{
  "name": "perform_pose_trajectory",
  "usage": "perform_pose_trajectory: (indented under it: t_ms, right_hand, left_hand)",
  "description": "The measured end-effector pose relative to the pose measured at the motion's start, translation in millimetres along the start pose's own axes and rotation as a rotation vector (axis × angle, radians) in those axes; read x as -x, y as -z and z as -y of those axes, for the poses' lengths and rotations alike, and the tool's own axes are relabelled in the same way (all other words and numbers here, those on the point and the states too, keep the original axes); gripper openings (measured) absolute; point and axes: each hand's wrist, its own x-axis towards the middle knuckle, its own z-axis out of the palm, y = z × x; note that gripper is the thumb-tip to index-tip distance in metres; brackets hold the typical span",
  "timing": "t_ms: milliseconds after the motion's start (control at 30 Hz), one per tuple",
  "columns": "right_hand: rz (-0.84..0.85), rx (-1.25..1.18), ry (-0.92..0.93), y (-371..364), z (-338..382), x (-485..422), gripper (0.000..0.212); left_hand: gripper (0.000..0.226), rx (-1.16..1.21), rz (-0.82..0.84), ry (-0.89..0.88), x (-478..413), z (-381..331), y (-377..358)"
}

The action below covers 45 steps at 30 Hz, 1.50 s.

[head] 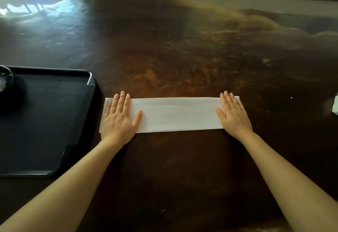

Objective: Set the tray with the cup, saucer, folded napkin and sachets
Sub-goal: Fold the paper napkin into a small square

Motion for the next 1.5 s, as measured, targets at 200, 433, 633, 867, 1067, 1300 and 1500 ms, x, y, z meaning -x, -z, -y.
perform_pose_trajectory:
  t_ms: [200, 433, 633, 867, 1067, 1300, 1500]
  right_hand:
    - [-0.301, -0.044, -0.371, 20, 6, 27, 0.057]
    - [-0.093, -0.462, -0.844, 32, -1, 34, 0.054]
    - [-0.02, -0.784, -0.996, 40, -10, 23, 0.041]
    - [-0.254, -1.284, -0.788, 85, 21, 34, 0.018]
    - [-0.306, -1.319, -0.205, 199, 90, 55, 0.021]
    - [-0.239, -1.242, 0.208, 318, 143, 80, 0.015]
    - [-0.257, -1.35, 0.319, 392, 157, 86, 0.009]
  left_hand:
    - [0.076, -0.008, 0.0, 0.002, 0, -1, -1]
    - [0.075, -0.009, 0.022, -0.003, -1, -1, 1]
    - [0.075, -0.02, 0.028, -0.011, -2, 2, -1]
    - [0.066, 0.076, 0.175, -0.008, -8, 3, 14]
    - [0.066, 0.752, 0.268, -0.22, -18, -61, 129]
    - [0.064, 1.139, 0.42, -0.643, -37, -114, 305]
    - [0.018, 1.286, 0.234, -0.616, -51, -106, 387]
